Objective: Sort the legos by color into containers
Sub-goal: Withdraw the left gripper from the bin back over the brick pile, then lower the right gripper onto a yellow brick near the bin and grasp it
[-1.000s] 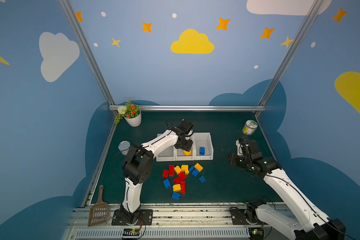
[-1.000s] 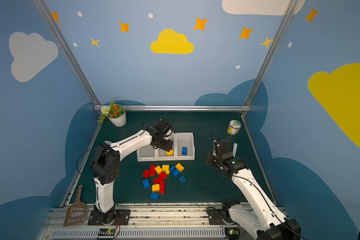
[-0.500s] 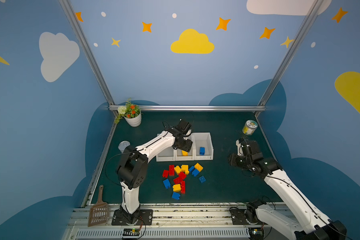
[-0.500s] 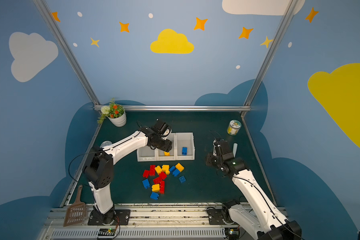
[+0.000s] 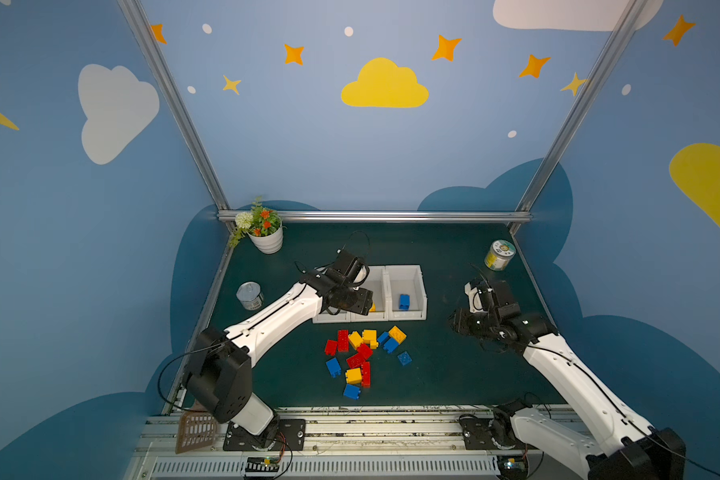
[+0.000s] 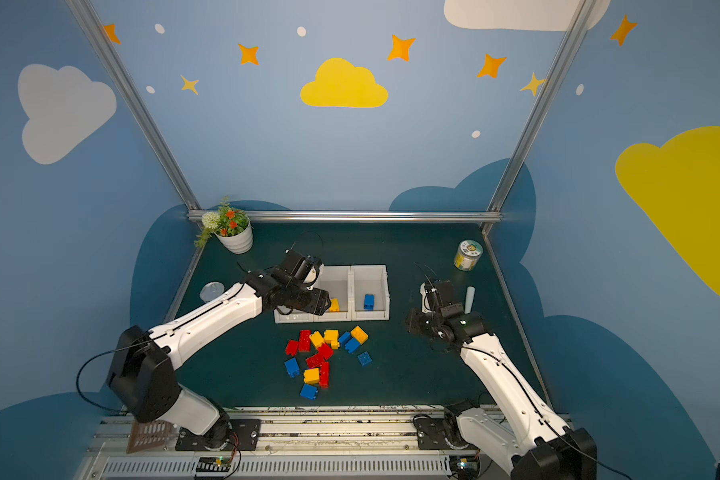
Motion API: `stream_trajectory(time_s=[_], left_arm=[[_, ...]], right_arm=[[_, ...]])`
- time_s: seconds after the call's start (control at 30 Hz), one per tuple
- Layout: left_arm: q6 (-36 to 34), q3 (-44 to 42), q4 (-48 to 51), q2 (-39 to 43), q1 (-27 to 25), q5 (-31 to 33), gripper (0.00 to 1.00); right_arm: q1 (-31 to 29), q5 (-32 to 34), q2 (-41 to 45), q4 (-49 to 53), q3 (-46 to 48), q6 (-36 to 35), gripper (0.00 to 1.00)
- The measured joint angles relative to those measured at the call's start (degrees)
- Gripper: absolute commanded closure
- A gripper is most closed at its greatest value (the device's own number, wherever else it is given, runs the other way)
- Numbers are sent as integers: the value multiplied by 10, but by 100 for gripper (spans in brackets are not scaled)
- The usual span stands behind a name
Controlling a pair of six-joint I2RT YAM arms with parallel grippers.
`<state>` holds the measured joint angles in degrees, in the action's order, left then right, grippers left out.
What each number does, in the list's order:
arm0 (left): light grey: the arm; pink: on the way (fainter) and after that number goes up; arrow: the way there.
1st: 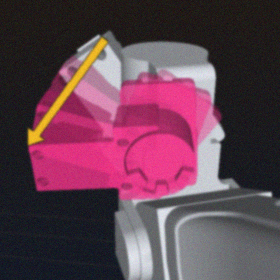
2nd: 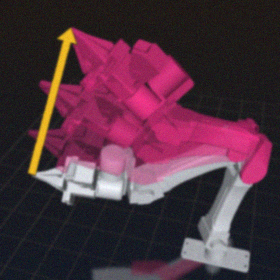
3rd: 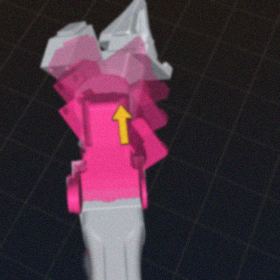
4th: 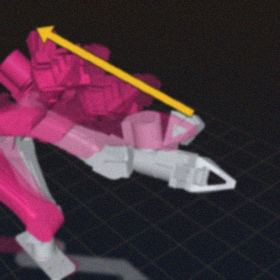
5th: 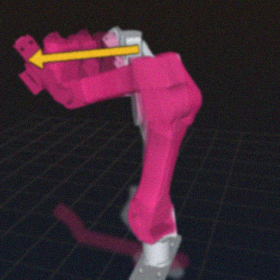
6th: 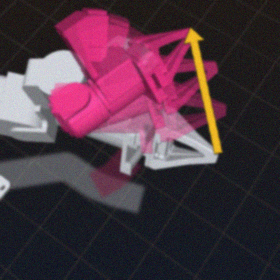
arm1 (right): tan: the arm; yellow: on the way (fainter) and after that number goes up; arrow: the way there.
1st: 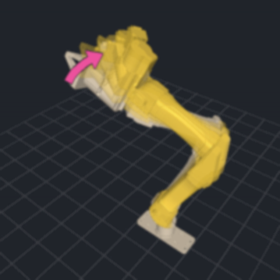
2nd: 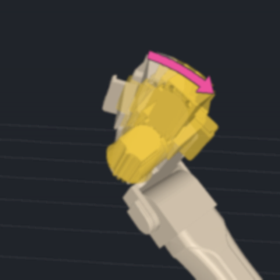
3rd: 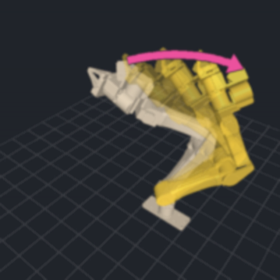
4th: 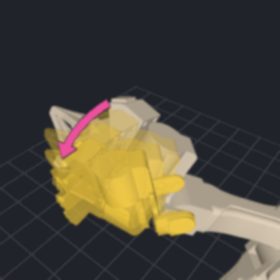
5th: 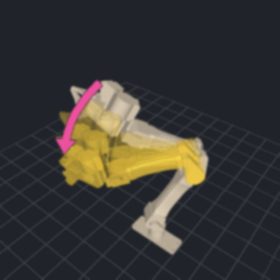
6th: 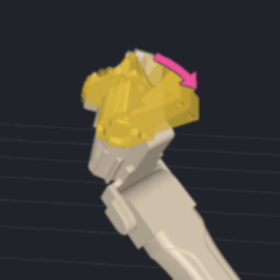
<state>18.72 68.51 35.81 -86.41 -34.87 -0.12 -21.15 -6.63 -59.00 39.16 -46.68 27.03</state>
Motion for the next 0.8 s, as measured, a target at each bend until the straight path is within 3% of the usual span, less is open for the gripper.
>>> stream_trajectory(time_s=[0.27, 0.8], left_arm=[[59, -136, -18, 119, 0, 18, 27], [174, -299, 6, 261, 0, 14, 27]], right_arm=[[-21, -22, -26, -5, 0, 0, 54], [-90, -24, -75, -24, 0, 1, 54]])
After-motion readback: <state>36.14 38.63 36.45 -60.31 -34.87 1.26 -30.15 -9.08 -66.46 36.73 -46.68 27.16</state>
